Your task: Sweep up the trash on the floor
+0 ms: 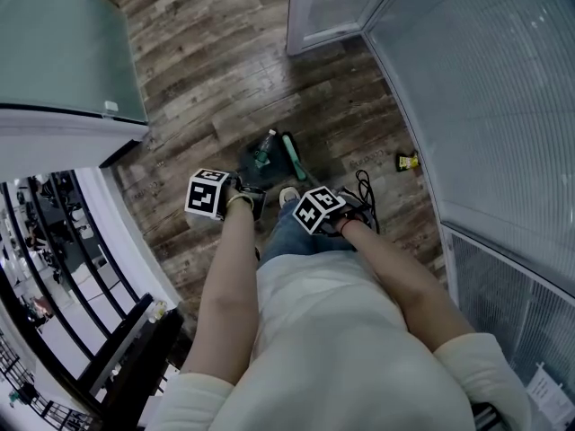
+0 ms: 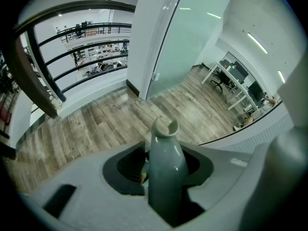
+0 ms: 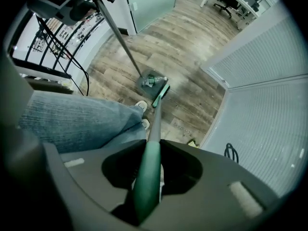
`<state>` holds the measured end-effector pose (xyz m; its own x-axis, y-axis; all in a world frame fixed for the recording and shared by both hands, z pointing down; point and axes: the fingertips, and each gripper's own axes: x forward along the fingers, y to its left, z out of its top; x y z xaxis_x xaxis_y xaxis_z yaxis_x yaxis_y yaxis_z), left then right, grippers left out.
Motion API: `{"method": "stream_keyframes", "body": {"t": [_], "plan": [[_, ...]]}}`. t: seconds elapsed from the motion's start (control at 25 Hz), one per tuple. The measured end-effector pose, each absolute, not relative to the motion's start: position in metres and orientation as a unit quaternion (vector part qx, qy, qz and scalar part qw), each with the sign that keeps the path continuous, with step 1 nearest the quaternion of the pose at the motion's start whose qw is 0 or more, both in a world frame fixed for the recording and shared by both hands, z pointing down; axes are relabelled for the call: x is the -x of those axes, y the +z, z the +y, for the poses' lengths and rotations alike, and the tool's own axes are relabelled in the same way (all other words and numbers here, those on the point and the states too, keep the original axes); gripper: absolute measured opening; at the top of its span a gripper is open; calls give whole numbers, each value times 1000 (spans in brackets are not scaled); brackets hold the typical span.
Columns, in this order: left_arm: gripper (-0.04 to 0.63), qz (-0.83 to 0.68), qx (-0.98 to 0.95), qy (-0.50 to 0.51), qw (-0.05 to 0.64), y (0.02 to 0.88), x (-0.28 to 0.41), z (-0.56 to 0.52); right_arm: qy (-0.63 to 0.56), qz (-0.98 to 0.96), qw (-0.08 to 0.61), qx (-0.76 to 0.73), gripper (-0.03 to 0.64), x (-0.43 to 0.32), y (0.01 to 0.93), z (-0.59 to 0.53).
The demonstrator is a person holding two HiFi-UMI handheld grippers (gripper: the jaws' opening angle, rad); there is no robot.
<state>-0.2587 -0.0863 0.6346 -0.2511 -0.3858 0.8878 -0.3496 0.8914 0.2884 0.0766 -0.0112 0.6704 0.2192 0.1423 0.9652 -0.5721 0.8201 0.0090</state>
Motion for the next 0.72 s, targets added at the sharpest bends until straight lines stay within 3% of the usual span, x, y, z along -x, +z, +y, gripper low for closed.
{"method": "stream_keyframes", "body": {"t": [0.72], "plan": [[132,-790,-254,15,557,632,254,-87,172,-613,759,-141,98,-90,640,13]]}}
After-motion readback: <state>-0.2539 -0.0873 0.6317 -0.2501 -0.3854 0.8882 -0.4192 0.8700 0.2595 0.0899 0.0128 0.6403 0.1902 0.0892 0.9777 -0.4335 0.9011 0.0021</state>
